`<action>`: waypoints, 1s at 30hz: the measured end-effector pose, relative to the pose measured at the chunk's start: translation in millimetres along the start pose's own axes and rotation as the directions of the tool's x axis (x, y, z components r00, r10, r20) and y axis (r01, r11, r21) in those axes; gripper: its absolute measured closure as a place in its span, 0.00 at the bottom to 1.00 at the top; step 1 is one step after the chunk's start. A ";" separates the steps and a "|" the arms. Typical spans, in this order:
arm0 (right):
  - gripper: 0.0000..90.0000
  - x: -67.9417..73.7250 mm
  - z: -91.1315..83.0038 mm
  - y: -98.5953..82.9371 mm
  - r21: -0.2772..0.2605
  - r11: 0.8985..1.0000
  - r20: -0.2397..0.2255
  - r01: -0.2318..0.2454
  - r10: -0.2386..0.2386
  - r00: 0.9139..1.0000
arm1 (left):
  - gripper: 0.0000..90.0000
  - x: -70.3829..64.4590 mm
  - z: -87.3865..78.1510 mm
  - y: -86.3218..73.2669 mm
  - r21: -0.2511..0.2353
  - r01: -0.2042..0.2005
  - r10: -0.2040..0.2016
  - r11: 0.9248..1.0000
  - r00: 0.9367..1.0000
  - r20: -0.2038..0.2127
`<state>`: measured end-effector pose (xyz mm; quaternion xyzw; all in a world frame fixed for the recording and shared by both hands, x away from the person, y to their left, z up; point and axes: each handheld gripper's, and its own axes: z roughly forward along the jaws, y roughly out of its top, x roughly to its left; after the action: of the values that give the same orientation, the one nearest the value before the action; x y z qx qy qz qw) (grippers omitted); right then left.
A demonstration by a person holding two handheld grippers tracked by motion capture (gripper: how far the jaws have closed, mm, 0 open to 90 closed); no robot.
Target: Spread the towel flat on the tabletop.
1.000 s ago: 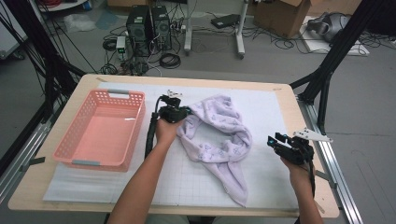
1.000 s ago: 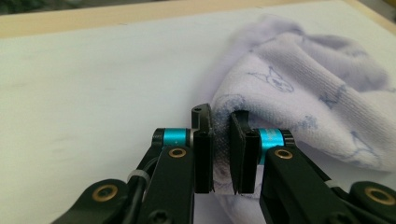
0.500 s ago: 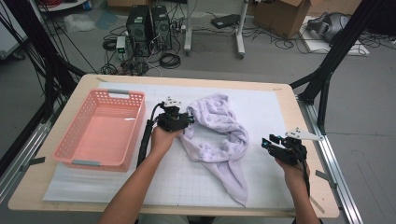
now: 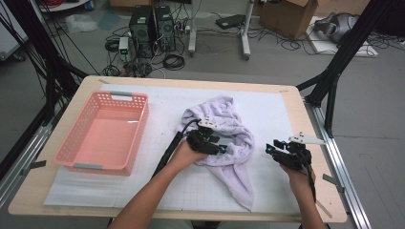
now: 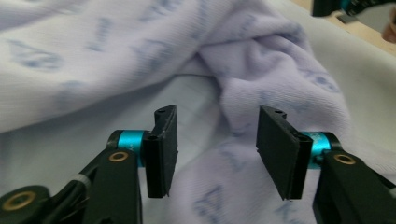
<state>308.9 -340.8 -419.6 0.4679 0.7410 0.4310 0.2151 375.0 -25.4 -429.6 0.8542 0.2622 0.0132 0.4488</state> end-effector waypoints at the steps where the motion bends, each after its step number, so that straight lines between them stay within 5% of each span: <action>1: 0.64 0.0 0.1 0.0 0.000 1.000 -0.001 0.000 0.000 1.000 | 0.51 -2.5 4.0 -0.9 0.016 -0.002 0.001 1.000 1.000 0.009; 4: 0.64 0.7 1.0 0.1 0.000 1.000 -0.007 0.000 0.000 1.000 | 0.54 -6.7 12.7 -3.6 0.066 -0.024 0.023 0.998 0.999 0.022; 8: 0.64 4.9 3.2 0.8 0.005 1.000 -0.027 0.009 -0.009 1.000 | 0.86 -10.6 13.0 -2.9 0.080 -0.063 0.063 0.995 0.998 0.002; 12: 0.63 13.5 7.8 2.7 0.010 1.000 -0.059 0.027 -0.027 0.998 | 0.94 -4.2 3.7 -2.4 0.021 -0.007 0.008 1.000 0.999 -0.032; 15: 0.58 23.6 13.2 5.7 0.008 0.999 -0.105 0.034 -0.033 0.994 | 0.95 4.5 -6.5 -5.1 -0.042 0.049 -0.052 0.998 0.997 -0.061; 19: 0.54 43.0 20.7 11.8 0.004 0.997 -0.172 0.078 -0.076 0.982 | 0.93 10.3 -21.6 -6.7 -0.100 0.070 -0.078 0.992 0.994 -0.082; 25: 0.53 62.0 30.9 20.3 0.025 0.990 -0.197 0.136 -0.128 0.972 | 0.69 18.1 -45.4 -15.5 -0.142 0.091 -0.112 0.986 0.982 -0.151; 30: 0.53 71.0 41.4 20.0 0.065 0.983 -0.212 0.169 -0.152 0.965 | 0.60 21.3 -66.9 -33.6 -0.183 0.087 -0.124 0.979 0.972 -0.201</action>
<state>315.7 -256.5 -419.0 0.3676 0.8119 0.4272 0.1521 361.5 50.6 -420.2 0.7904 0.3516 0.1027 0.4909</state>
